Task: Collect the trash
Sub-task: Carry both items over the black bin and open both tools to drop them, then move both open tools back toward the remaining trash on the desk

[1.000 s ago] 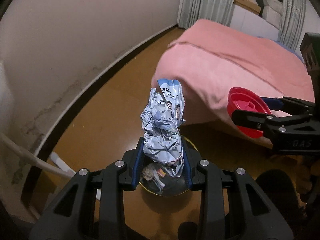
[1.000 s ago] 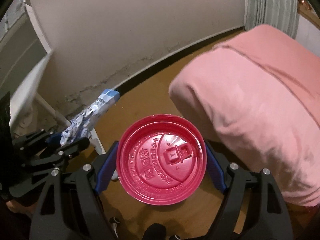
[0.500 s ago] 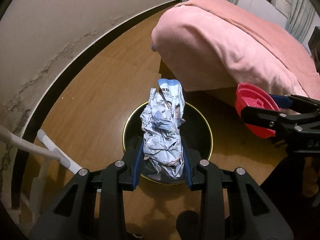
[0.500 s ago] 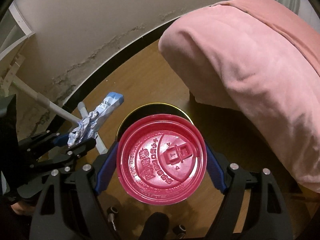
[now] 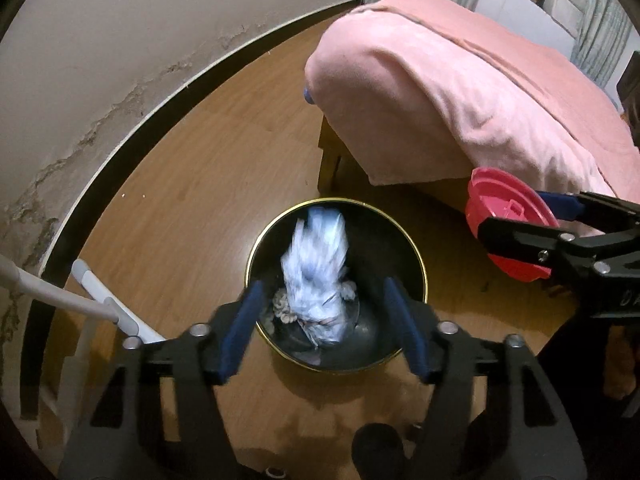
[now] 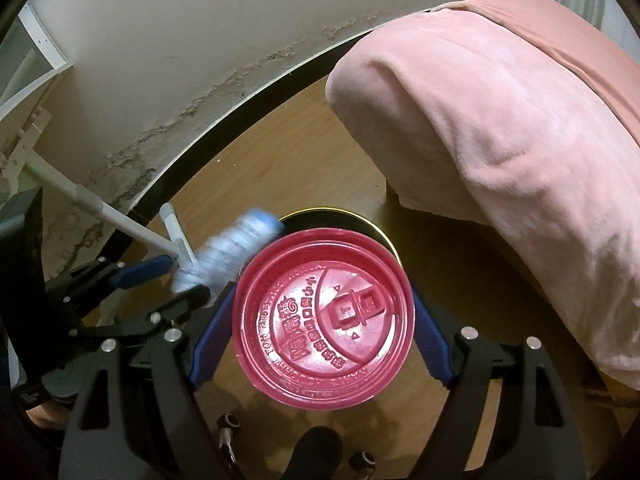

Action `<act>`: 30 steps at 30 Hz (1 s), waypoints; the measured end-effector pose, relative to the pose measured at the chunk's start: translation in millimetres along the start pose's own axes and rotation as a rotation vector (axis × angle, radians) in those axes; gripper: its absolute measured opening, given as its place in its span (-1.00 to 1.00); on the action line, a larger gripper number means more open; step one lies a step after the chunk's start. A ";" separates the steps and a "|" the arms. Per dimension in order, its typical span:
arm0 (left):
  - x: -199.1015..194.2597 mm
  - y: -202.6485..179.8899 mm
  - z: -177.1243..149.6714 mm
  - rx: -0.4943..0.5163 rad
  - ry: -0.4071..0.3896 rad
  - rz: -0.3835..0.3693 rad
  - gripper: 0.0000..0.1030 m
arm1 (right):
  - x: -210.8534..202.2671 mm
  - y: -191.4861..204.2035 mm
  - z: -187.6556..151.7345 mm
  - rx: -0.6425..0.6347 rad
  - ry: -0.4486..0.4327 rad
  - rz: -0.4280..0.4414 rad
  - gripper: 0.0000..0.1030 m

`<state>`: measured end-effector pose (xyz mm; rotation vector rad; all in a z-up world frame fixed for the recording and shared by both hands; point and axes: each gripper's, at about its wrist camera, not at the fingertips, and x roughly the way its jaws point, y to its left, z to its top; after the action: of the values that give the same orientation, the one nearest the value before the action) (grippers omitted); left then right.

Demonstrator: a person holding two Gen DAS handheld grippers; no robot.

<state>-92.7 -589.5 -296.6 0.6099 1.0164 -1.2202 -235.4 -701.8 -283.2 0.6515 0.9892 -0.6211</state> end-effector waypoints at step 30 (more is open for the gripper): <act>-85.9 -30.3 21.8 0.063 -0.128 -0.041 0.62 | -104.6 0.4 5.0 0.028 -0.142 -0.048 0.75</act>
<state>-116.4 -575.8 -207.0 0.5541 0.8896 -1.3148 -275.7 -686.9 -187.7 0.6017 0.8667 -0.7148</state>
